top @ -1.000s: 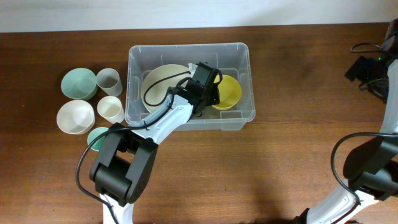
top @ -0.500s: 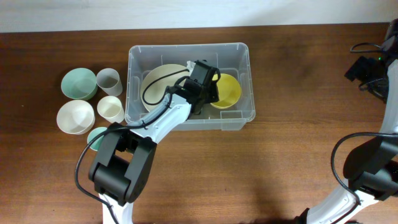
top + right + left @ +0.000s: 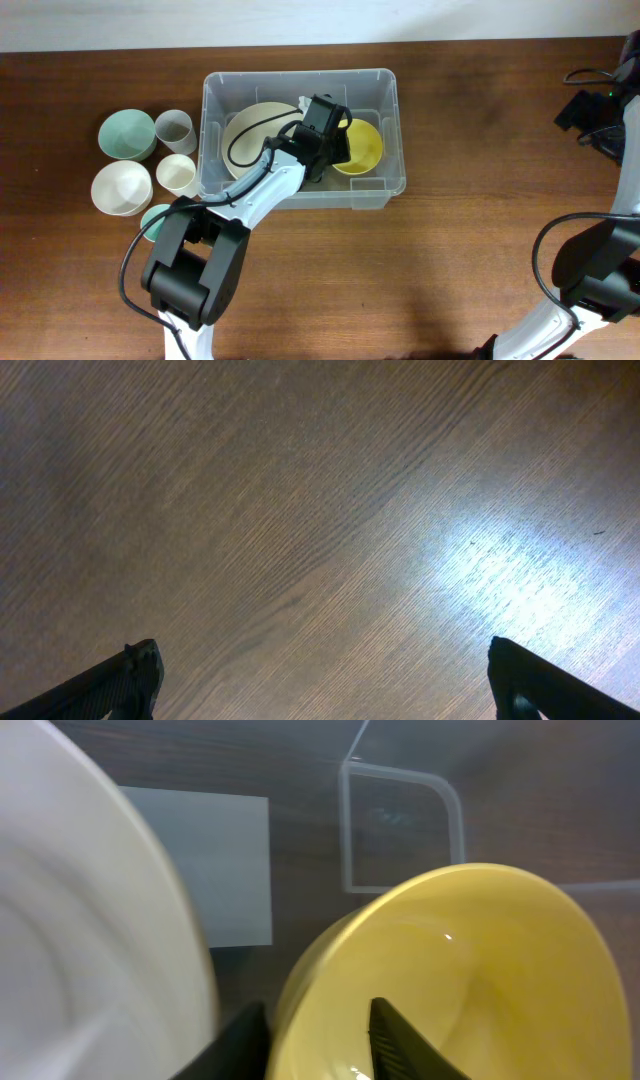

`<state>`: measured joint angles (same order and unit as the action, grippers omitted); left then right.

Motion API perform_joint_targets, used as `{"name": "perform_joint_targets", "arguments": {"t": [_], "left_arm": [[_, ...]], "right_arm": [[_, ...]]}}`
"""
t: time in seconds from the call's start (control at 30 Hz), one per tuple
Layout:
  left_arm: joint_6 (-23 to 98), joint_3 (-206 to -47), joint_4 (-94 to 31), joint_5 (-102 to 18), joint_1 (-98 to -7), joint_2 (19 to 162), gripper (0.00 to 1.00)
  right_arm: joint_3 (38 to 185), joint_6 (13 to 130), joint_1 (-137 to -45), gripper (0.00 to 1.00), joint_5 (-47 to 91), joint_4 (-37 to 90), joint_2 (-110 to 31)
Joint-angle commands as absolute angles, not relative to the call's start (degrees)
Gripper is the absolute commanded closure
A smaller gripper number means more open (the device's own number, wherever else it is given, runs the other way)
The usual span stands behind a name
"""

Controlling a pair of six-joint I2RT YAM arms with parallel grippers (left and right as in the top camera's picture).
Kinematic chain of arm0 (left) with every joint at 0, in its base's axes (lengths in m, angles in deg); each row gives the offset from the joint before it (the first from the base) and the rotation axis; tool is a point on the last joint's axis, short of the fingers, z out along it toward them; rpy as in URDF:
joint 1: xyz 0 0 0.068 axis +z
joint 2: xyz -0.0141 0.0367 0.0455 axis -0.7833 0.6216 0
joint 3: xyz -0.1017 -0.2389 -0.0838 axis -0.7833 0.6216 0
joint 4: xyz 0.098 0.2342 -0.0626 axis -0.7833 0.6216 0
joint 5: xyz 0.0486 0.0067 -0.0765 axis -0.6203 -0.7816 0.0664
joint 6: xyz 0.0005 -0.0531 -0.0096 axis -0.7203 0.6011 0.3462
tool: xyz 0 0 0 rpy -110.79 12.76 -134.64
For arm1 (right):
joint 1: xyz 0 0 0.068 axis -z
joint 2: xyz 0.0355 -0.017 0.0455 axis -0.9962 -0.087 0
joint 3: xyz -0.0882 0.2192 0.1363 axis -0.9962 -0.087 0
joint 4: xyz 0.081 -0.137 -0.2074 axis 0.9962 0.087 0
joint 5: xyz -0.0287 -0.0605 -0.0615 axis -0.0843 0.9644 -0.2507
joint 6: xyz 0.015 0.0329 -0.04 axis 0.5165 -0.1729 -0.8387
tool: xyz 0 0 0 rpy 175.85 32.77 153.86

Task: Pack container
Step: 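Lower the yellow bowl into the container's right side and release, then withdraw the left gripper back to the left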

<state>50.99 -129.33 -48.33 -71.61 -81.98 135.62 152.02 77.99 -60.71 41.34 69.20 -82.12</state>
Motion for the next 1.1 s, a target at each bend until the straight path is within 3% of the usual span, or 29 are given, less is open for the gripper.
{"name": "perform_joint_targets", "arguments": {"t": [0.0, 0.2, 0.93, 1.07], "left_arm": [[50.10, -130.27, -48.13, -72.44, -81.28, 135.82, 0.59], [47.60, -130.40, -49.21, -72.02, -81.28, 135.82, 0.50], [44.94, -141.94, -43.96, -72.05, -81.26, 135.82, 0.41], [44.50, -143.56, -43.54, -72.05, -80.08, 135.80, 0.33]], "right_arm": [[151.67, 77.59, -60.60, 0.01, 42.26, 69.22, -82.71], [151.67, 77.59, -60.60, 0.01, 42.26, 69.22, -82.69], [151.67, 77.62, -60.60, 0.01, 42.26, 69.22, -82.69], [151.67, 77.59, -60.60, 0.01, 42.24, 69.22, -82.69]]}}
